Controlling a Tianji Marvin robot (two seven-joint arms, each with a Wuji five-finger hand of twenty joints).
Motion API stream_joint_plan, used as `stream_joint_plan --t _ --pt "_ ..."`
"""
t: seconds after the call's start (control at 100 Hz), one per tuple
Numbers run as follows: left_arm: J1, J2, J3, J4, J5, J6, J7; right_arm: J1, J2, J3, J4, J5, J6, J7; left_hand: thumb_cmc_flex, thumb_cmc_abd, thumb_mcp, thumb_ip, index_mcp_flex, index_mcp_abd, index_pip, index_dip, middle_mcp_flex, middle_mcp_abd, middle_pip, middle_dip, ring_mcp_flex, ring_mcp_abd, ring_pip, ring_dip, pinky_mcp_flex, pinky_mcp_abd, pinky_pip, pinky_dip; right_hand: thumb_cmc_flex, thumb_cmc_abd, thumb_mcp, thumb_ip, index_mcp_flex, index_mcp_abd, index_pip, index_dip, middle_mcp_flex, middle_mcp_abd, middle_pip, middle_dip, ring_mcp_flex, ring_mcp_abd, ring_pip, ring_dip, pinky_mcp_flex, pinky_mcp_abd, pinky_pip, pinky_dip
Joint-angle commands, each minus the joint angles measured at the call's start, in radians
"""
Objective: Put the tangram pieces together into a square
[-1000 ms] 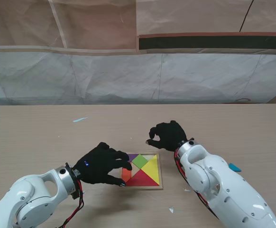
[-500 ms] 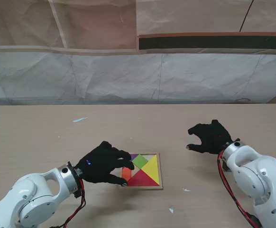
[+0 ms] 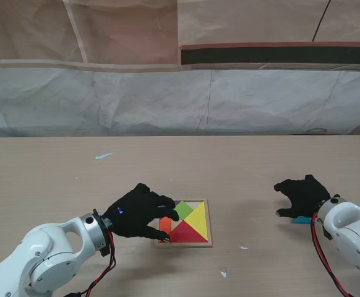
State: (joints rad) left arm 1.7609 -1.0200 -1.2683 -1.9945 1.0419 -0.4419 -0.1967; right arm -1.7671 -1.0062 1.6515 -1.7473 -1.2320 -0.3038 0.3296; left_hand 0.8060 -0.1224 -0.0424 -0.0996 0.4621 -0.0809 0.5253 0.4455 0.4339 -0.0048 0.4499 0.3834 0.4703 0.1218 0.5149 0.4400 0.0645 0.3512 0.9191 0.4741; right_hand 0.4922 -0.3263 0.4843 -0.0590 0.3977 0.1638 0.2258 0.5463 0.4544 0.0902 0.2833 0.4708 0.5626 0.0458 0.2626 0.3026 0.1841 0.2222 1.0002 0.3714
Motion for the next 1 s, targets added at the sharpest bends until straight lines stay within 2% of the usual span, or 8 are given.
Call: stream_joint_plan --t 0.0,0.37,0.57,0.99 --pt "-0.001 0.000 0.002 -0.001 -0.002 0.007 -0.019 -0.015 0.005 0.004 0.018 -0.014 -0.008 0.016 0.037 0.045 -0.001 0.026 0.015 -0.003 -0.001 0.009 0.005 -0.018 -0.019 -0.003 0.008 -0.018 0.005 0.012 0.002 -0.007 0.010 0.005 -0.026 -0.024 0.024 0.025 -0.031 0.024 -0.017 0.012 -0.041 -0.005 -0.017 -0.021 -0.021 -0.011 -0.018 -0.013 -0.020 -0.115 -0.015 -0.031" --pt "-0.021 0.001 0.019 0.006 -0.015 0.021 -0.034 -0.015 0.011 -0.002 0.073 -0.047 -0.016 0.003 0.038 0.045 -0.001 0.027 0.014 -0.001 0.000 0.010 0.004 -0.018 -0.020 -0.003 0.010 -0.019 0.006 0.012 0.002 -0.007 0.010 0.005 -0.068 -0.030 0.028 0.019 -0.060 0.025 -0.025 0.028 -0.070 -0.008 -0.014 -0.018 -0.033 -0.021 -0.021 -0.015 -0.021 -0.123 -0.027 -0.033" --pt "-0.036 0.002 0.033 0.013 -0.023 0.028 -0.040 -0.011 0.013 -0.024 0.118 -0.081 -0.006 -0.056 0.039 0.045 -0.001 0.027 0.014 -0.002 0.001 0.010 0.004 -0.018 -0.019 -0.003 0.009 -0.019 0.006 0.012 0.002 -0.007 0.010 0.005 -0.094 -0.041 0.034 0.013 -0.055 0.027 -0.019 0.042 -0.069 -0.009 0.009 -0.008 -0.024 -0.026 -0.006 -0.010 -0.005 -0.126 -0.018 -0.028" --pt "-0.049 0.003 0.047 0.018 -0.028 0.037 -0.052 0.030 0.016 -0.087 0.213 -0.093 0.035 -0.144 0.040 0.045 -0.001 0.027 0.014 -0.001 0.002 0.010 0.003 -0.017 -0.018 -0.003 0.009 -0.017 0.007 0.012 0.002 -0.007 0.010 0.005 -0.056 -0.070 0.047 0.012 -0.008 -0.004 0.023 0.080 -0.030 -0.030 0.086 0.022 0.024 -0.049 0.057 0.006 0.047 -0.140 0.023 -0.014"
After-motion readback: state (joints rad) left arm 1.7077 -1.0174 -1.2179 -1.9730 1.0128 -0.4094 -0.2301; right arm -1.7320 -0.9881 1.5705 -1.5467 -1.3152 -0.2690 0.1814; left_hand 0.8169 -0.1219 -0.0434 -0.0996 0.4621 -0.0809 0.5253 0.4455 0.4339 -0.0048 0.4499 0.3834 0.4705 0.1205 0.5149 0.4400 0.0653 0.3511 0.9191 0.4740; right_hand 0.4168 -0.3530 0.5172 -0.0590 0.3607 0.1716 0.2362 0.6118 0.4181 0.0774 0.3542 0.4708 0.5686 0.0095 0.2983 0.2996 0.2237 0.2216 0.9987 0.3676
